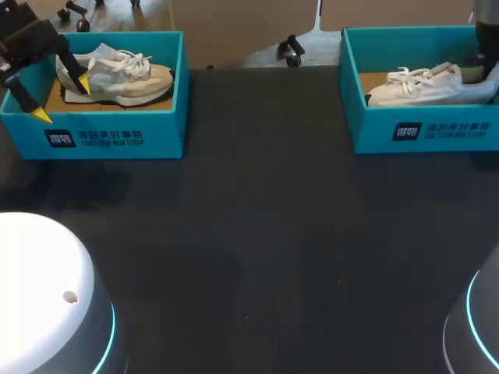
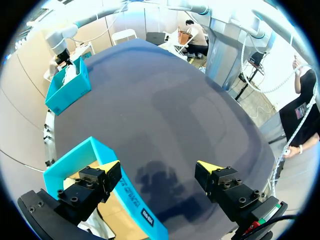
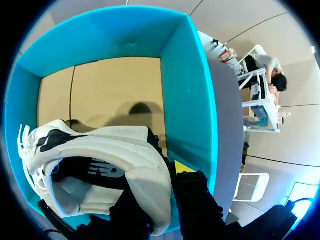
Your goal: Take the shoe out of the shoebox, open the shoe tongue, remove and reinsert the insole, then place the shoe into the shoebox
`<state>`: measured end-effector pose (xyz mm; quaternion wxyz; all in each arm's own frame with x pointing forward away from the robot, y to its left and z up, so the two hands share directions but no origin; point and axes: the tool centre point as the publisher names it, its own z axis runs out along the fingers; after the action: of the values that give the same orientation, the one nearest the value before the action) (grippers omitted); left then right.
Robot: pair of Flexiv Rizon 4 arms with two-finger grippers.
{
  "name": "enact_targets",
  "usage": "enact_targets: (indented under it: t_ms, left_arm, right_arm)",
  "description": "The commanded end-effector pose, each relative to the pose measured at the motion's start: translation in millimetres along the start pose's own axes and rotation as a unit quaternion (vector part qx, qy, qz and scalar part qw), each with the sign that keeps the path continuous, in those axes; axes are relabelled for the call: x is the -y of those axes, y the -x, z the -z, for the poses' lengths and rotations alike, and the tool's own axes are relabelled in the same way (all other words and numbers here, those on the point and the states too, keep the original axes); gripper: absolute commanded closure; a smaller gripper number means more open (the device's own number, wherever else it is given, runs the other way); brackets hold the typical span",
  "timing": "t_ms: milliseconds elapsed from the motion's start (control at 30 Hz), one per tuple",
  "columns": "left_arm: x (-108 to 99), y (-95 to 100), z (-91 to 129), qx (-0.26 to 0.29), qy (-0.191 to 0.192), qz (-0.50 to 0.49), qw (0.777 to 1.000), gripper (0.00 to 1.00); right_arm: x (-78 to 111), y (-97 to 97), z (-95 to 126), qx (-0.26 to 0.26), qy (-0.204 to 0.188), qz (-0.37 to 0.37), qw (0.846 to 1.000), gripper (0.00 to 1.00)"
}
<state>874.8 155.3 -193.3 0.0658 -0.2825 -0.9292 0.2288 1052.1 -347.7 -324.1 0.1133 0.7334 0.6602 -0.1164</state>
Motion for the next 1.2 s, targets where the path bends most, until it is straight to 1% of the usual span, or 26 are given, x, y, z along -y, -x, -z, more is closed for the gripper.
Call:
enact_targets:
  t_ms: [33, 200, 733, 1200]
  left_arm:
    - [0.0, -0.3, 0.3, -0.001, 0.001, 0.000, 1.000, 0.00]
    - [0.0, -0.3, 0.3, -0.001, 0.001, 0.000, 1.000, 0.00]
    - [0.0, -0.3, 0.3, -0.001, 0.001, 0.000, 1.000, 0.00]
    - [0.0, -0.3, 0.3, -0.001, 0.001, 0.000, 1.000, 0.00]
  right_arm:
    - [7.7, 4.0, -3.0, -0.004, 0.000, -0.005, 1.000, 1.00]
    - [11.3, 1.7, -6.9, -0.004, -0.003, -0.007, 1.000, 1.00]
    - [10.6, -9.6, -22.1, -0.015, -0.008, -0.002, 1.000, 1.00]
    - [12.5, -19.6, -29.8, -0.025, -0.009, 0.005, 1.000, 1.00]
